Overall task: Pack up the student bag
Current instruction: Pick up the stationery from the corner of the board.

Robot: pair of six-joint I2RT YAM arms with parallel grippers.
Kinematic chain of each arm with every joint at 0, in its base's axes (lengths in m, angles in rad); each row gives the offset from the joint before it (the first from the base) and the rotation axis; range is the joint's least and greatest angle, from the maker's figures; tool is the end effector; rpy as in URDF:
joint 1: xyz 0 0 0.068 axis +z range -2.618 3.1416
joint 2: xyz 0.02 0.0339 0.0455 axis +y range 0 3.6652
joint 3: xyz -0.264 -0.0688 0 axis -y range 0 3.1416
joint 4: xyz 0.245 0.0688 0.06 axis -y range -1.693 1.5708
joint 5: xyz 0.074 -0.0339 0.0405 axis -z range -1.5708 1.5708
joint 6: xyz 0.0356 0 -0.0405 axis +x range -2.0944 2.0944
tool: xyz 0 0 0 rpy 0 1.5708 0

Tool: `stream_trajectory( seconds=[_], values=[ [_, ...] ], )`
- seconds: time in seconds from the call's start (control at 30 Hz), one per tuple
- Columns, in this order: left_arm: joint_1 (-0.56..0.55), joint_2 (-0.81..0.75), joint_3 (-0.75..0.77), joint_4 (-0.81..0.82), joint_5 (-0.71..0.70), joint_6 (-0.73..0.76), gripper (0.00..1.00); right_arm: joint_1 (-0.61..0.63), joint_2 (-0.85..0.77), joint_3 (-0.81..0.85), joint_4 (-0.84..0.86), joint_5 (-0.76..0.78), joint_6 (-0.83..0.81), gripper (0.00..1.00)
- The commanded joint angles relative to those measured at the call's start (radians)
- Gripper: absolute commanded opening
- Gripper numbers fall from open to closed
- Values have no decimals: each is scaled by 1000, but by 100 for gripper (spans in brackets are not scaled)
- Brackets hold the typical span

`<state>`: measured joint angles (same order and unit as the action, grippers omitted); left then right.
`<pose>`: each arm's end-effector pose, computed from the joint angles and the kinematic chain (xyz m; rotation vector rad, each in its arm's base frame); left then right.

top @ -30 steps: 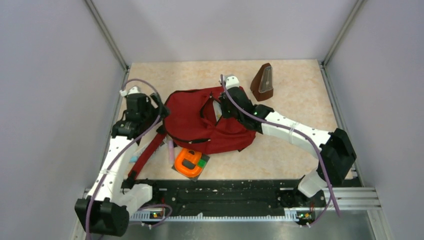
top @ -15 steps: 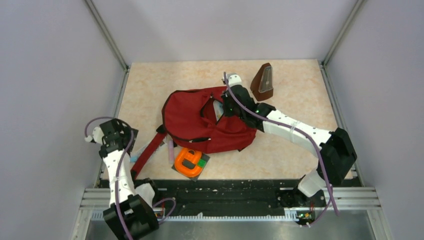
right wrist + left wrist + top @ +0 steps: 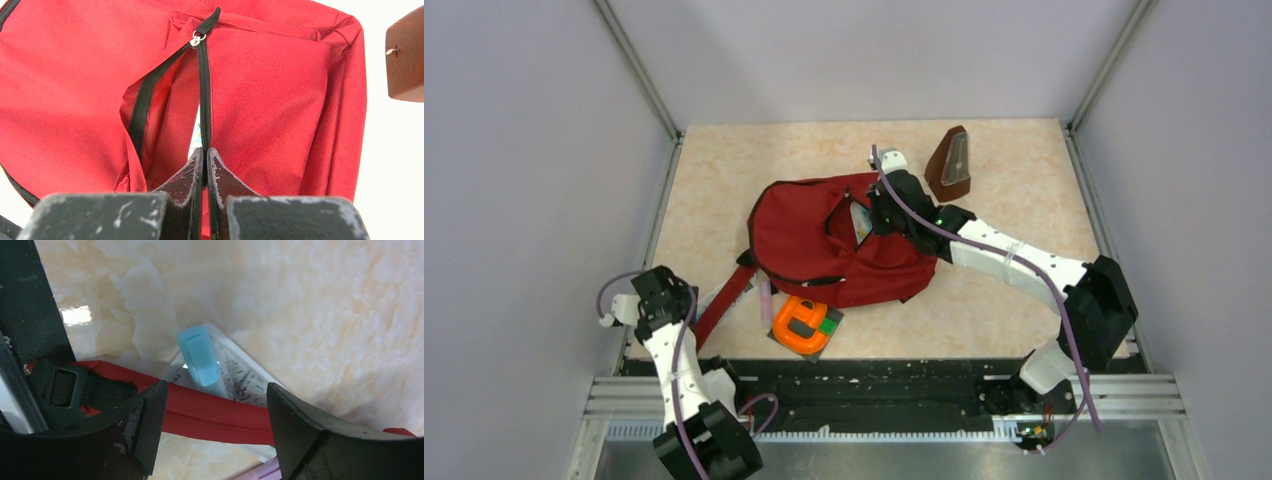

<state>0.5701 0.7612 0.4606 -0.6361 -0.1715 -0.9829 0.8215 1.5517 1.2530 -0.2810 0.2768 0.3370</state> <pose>0.1190 0.0835 0.1925 -1.7931 1.7252 0.0420 0.2505 0.2550 0.3034 -0.3576 2.1203 0.3845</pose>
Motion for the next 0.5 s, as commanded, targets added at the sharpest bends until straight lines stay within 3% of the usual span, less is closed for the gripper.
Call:
stream_trajectory(
  seconds=[0.0,0.3,0.47],
  values=[
    [12,33,-18,56,-12,-24,75,-11,-2,57,-5,-6,5,0],
    [31,99,-27,129,-26,31,61,-11,-2,56,-7,-8,1,0],
    [45,164,-18,149,-13,49,58,-12,-1,58,-8,-13,2,0]
  ],
)
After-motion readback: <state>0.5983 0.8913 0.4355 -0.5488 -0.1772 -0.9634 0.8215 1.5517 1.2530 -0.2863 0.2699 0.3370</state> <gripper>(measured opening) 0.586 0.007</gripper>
